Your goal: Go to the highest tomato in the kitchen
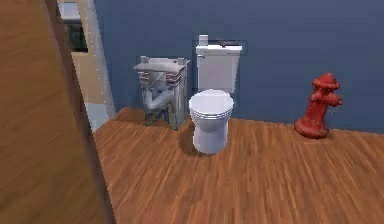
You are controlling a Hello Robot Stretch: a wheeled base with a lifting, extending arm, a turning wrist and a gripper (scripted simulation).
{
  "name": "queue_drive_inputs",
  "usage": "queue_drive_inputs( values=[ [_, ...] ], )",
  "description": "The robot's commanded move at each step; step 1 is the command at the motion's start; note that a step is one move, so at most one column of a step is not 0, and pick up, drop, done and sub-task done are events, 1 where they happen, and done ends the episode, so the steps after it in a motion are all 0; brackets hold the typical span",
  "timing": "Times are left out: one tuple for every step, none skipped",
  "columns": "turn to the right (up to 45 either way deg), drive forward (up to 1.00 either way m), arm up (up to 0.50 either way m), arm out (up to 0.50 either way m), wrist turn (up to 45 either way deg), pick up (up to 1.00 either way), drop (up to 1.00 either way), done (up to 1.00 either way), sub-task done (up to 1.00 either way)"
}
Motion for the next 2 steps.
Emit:
queue_drive_inputs(
  values=[
    [0.0,0.80,0.00,0.00,0.0,0.00,0.00,0.00,0.00],
    [-30.0,0.00,0.00,0.00,0.0,0.00,0.00,0.00,0.00]
  ],
)
